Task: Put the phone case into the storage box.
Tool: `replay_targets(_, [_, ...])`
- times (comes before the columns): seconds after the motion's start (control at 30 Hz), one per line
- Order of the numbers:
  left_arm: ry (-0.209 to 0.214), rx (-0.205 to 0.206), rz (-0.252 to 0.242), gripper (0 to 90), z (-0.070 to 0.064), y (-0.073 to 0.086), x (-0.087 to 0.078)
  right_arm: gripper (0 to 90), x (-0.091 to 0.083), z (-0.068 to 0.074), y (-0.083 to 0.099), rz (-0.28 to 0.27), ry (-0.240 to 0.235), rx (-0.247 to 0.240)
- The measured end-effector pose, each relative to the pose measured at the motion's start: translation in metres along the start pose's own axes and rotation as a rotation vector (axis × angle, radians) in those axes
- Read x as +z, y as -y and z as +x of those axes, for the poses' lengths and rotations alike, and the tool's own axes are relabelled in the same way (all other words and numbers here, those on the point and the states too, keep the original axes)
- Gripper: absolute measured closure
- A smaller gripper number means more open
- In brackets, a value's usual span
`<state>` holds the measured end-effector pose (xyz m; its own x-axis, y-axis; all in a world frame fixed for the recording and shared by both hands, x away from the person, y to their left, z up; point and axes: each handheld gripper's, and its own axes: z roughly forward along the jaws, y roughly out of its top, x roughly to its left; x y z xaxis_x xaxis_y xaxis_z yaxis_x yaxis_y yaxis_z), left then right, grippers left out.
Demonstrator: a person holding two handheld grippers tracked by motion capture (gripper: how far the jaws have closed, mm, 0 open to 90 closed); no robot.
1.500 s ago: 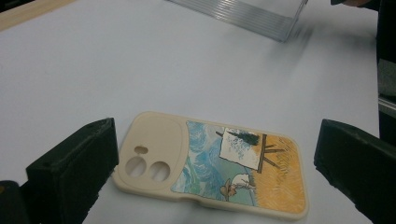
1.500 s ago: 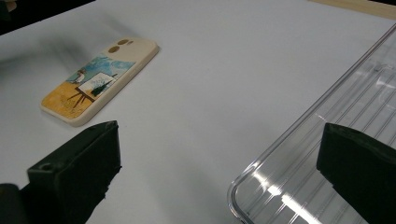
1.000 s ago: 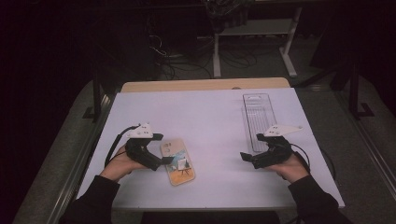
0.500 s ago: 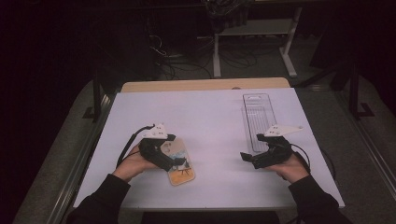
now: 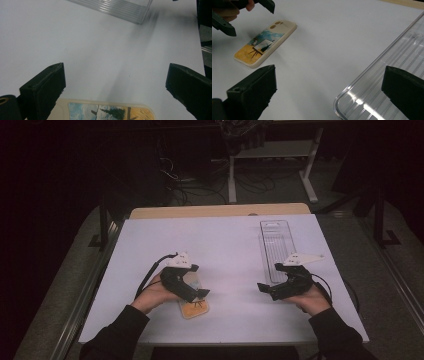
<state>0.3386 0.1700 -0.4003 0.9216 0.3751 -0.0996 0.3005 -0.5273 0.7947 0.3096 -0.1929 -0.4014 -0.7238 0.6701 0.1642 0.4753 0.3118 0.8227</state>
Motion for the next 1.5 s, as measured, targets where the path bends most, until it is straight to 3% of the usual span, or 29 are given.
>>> replay_targets(0.33, [-0.001, -0.002, 0.004, 7.5, -0.003, -0.008, 0.015, 0.0, 0.0, 0.0, 0.0, -0.002, -0.005, 0.008])
replay_targets(0.37, [-0.013, 0.011, 0.005, 13.1, -0.004, -0.009, 0.015, 0.0, 0.0, 0.0, 0.0, -0.003, -0.005, 0.009])
replay_targets(0.47, [-0.023, 0.003, 0.0, 16.6, -0.004, -0.01, 0.015, 0.0, 0.0, -0.001, 0.0, -0.003, -0.006, 0.008])
replay_targets(0.63, [-0.037, 0.0, -0.023, 46.4, -0.005, -0.011, 0.013, 0.0, 0.0, 0.0, 0.0, -0.002, -0.004, 0.008])
replay_targets(0.67, [-0.039, -0.003, -0.027, 46.4, -0.005, -0.011, 0.013, 0.0, 0.0, 0.0, 0.0, -0.002, -0.004, 0.008])
replay_targets(0.8, [-0.026, -0.023, -0.03, 68.1, -0.004, -0.011, 0.013, 0.0, 0.0, 0.0, 0.0, -0.001, -0.002, 0.008])
replay_targets(0.83, [-0.025, -0.016, -0.023, 77.4, -0.003, -0.011, 0.012, 0.0, 0.0, 0.0, 0.0, -0.001, -0.001, 0.008])
replay_targets(1.0, [-0.014, -0.024, -0.004, 89.9, -0.003, -0.011, 0.013, 0.0, 0.0, 0.0, 0.0, -0.001, -0.001, 0.009])
replay_targets(1.2, [-0.01, -0.027, 0.024, 89.9, -0.008, -0.008, 0.016, 0.0, 0.0, 0.0, 0.0, -0.001, -0.001, 0.009])
replay_targets(1.5, [0.016, -0.025, 0.117, 89.9, -0.018, 0.003, 0.024, 0.0, 0.0, 0.0, 0.0, -0.001, 0.0, 0.01])
